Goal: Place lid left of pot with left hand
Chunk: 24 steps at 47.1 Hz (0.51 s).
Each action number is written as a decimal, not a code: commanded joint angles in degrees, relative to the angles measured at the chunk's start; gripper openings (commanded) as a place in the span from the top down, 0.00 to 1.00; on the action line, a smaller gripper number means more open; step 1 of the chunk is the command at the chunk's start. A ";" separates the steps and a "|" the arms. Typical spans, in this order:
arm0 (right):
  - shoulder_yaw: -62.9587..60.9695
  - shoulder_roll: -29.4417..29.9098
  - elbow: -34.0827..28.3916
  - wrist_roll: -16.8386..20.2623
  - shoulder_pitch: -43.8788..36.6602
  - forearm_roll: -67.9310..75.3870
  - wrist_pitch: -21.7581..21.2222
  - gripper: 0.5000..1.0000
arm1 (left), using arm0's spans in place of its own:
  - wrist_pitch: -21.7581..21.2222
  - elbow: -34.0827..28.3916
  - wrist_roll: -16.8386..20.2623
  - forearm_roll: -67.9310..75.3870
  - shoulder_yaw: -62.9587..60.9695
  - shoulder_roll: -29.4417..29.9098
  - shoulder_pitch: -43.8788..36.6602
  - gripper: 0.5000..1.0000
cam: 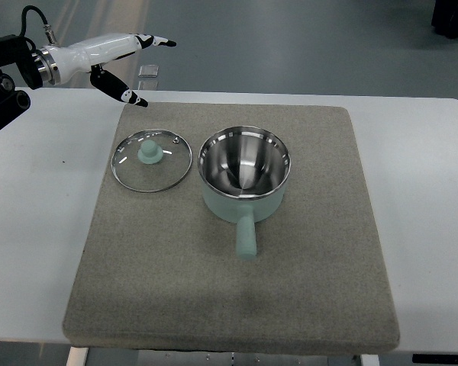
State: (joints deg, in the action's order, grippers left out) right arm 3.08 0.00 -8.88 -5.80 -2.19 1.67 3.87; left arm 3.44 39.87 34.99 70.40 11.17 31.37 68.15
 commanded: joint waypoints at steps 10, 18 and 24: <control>0.00 0.00 0.00 0.00 -0.01 0.00 0.00 0.16 | -0.10 -8.84 0.01 -15.55 -0.01 -5.61 -0.30 0.02; 0.00 0.00 0.00 0.00 -0.01 0.00 0.00 0.16 | 0.78 -15.00 0.01 -30.75 -0.01 -7.81 -0.39 0.02; 0.00 0.00 0.00 0.00 -0.01 0.00 0.00 0.16 | 3.58 -16.49 0.01 -40.42 -0.18 -7.90 -0.56 0.02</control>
State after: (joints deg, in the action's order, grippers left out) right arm 3.08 0.00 -8.88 -5.80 -2.19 1.67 3.87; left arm 4.98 24.08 35.00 34.46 11.07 23.50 67.65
